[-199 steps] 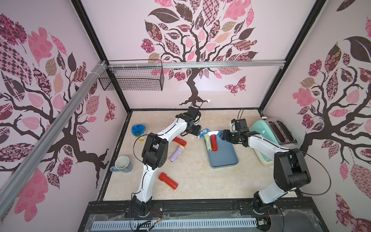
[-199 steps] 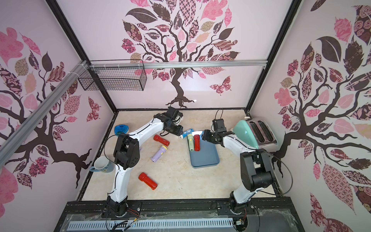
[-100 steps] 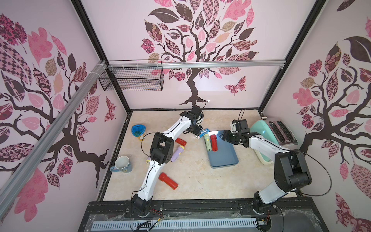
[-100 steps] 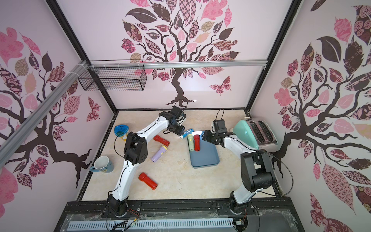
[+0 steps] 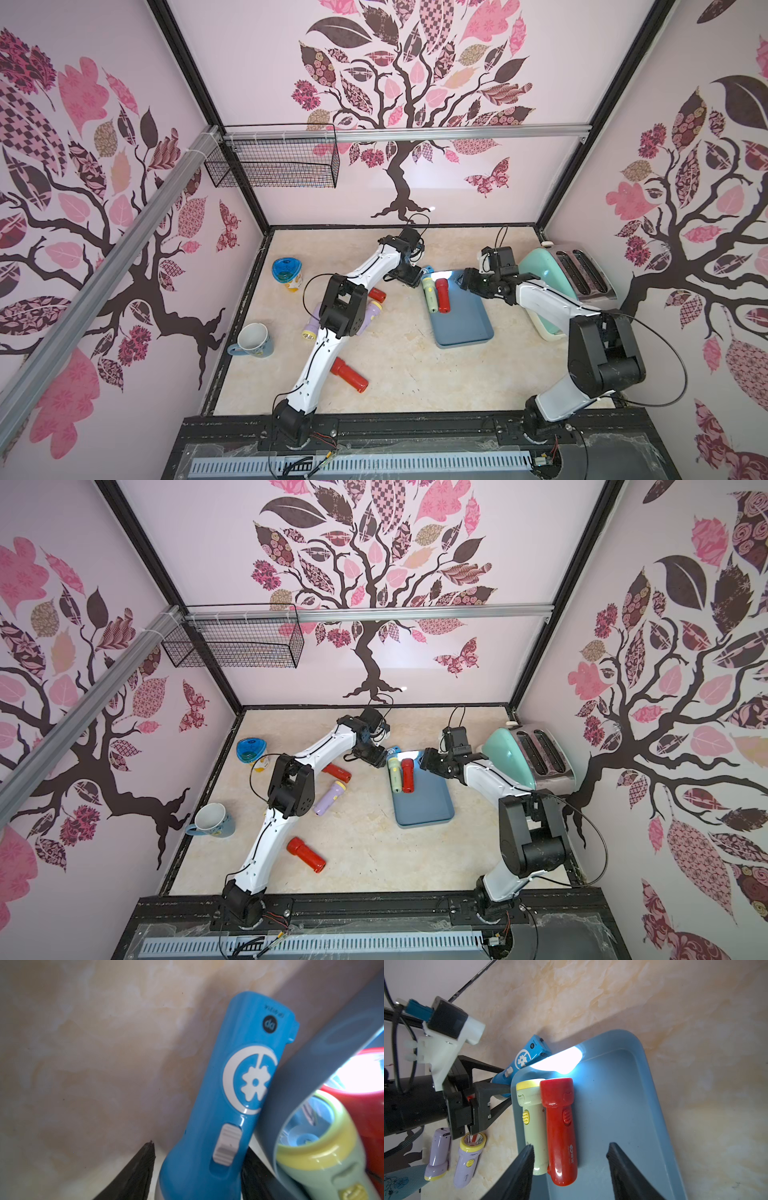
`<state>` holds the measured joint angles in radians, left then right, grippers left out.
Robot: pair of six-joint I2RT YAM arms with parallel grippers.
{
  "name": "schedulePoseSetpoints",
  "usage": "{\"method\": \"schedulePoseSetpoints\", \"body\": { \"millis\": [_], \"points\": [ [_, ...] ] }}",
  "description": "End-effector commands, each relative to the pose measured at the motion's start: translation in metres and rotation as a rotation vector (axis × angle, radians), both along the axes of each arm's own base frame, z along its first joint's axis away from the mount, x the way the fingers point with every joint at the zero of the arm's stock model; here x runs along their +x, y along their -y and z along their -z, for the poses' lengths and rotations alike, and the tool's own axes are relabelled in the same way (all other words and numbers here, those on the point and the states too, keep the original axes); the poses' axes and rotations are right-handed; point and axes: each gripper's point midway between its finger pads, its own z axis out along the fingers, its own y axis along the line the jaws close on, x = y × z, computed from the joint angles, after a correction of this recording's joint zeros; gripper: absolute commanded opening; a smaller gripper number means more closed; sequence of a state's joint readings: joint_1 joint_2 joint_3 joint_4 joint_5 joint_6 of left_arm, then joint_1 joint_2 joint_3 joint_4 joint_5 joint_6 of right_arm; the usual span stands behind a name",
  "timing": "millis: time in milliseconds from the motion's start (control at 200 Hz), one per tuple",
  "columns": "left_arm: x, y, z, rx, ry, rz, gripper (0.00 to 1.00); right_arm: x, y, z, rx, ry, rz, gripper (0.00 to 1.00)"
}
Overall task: Put the flashlights into the storage boxes
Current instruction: Pick up the flashlight from the center of the board.
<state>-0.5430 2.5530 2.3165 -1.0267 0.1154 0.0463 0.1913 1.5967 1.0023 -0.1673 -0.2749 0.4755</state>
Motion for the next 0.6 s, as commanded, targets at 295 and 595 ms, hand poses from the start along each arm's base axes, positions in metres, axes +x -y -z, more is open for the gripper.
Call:
{"method": "schedulePoseSetpoints", "body": {
  "millis": [295,595],
  "points": [
    [-0.004,-0.005,-0.002,-0.097,-0.023,-0.135,0.40,0.004,0.000,-0.004,0.051,0.002,0.006,0.60],
    [0.001,-0.041,-0.089,-0.291,0.090,-0.473,0.35,0.002,0.016,-0.011,0.054,0.007,0.115,0.61]
  ]
}}
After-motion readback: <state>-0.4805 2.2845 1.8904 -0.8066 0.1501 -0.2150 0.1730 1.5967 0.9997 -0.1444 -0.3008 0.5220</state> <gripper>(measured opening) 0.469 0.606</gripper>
